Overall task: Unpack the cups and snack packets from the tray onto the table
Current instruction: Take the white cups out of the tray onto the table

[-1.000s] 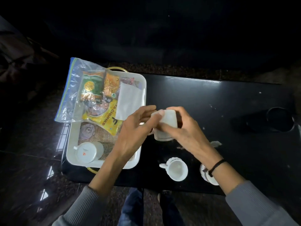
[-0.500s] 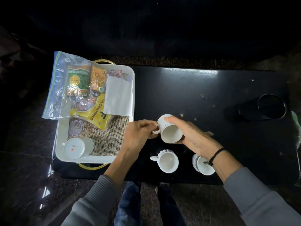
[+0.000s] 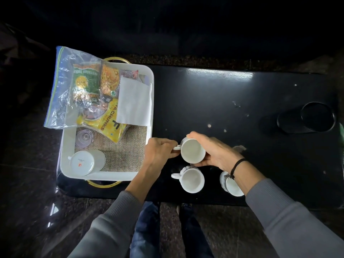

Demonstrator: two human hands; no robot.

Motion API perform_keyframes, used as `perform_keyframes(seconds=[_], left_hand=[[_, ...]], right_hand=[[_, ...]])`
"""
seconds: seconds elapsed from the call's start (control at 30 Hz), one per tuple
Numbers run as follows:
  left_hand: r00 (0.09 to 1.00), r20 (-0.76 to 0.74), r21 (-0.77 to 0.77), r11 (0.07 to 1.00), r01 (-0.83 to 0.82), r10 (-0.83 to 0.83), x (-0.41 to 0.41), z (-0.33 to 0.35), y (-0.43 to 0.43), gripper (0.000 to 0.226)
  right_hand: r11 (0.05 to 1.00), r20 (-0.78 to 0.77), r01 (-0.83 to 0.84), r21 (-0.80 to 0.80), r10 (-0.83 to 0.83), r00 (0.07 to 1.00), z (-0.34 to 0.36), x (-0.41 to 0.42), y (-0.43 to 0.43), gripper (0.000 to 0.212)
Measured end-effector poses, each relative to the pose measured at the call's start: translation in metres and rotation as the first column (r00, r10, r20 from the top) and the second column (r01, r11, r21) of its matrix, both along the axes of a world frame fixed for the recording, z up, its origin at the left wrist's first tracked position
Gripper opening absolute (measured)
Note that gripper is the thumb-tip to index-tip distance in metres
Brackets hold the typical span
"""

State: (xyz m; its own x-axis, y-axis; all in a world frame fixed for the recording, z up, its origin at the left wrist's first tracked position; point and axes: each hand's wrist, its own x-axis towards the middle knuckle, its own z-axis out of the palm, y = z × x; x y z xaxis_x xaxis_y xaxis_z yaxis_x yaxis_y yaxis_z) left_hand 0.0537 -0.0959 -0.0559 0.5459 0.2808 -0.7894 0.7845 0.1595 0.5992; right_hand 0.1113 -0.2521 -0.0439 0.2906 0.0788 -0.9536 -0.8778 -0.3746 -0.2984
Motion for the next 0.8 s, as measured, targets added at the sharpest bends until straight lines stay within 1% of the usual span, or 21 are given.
perform_keyframes(seconds=[0.13, 0.23, 0.43, 0.47, 0.5, 0.57, 0.6, 0.7, 0.8], left_hand=[[1.000, -0.012, -0.007, 1.000, -0.005, 0.004, 0.001, -0.004, 0.000, 0.016], [1.000, -0.011, -0.008, 1.000, -0.001, 0.001, 0.001, -0.006, 0.000, 0.018], [1.000, -0.022, -0.019, 1.000, 0.008, -0.008, 0.001, -0.004, 0.000, 0.022], [1.000, -0.018, -0.022, 1.000, 0.021, -0.021, 0.000, -0.004, 0.001, 0.023], [0.999, -0.012, -0.021, 0.999, 0.040, -0.040, -0.001, -0.003, 0.002, 0.025], [0.995, -0.001, 0.006, 0.995, 0.098, -0.098, -0.001, 0.000, 0.003, 0.028], [0.990, 0.000, 0.035, 0.990, 0.140, -0.140, -0.002, 0.001, 0.003, 0.030], [0.964, -0.016, 0.186, 0.947, 0.262, -0.264, -0.004, 0.007, 0.007, 0.032], [0.935, -0.017, 0.313, 0.886, 0.342, -0.355, -0.005, 0.019, 0.013, 0.032]], right_hand=[[0.999, 0.026, -0.002, -0.044, 0.003, 1.000, -0.003, 0.000, 0.002, 0.049], [0.999, 0.036, 0.022, -0.049, -0.020, 0.999, -0.003, -0.001, 0.002, 0.056], [0.997, 0.026, 0.026, -0.066, -0.024, 0.999, 0.002, 0.001, -0.001, 0.060], [0.995, 0.045, 0.002, -0.100, 0.003, 0.999, 0.003, 0.002, -0.002, 0.062], [0.986, 0.083, -0.051, -0.162, 0.065, 0.994, 0.005, 0.002, -0.003, 0.064], [0.927, 0.175, -0.185, -0.327, 0.252, 0.952, 0.010, 0.003, -0.003, 0.065], [0.891, 0.220, -0.218, -0.399, 0.324, 0.920, 0.012, 0.003, -0.003, 0.064], [0.825, 0.331, -0.209, -0.525, 0.424, 0.843, 0.022, 0.005, 0.001, 0.060], [0.800, 0.380, -0.193, -0.568, 0.463, 0.801, 0.032, 0.007, 0.010, 0.054]])
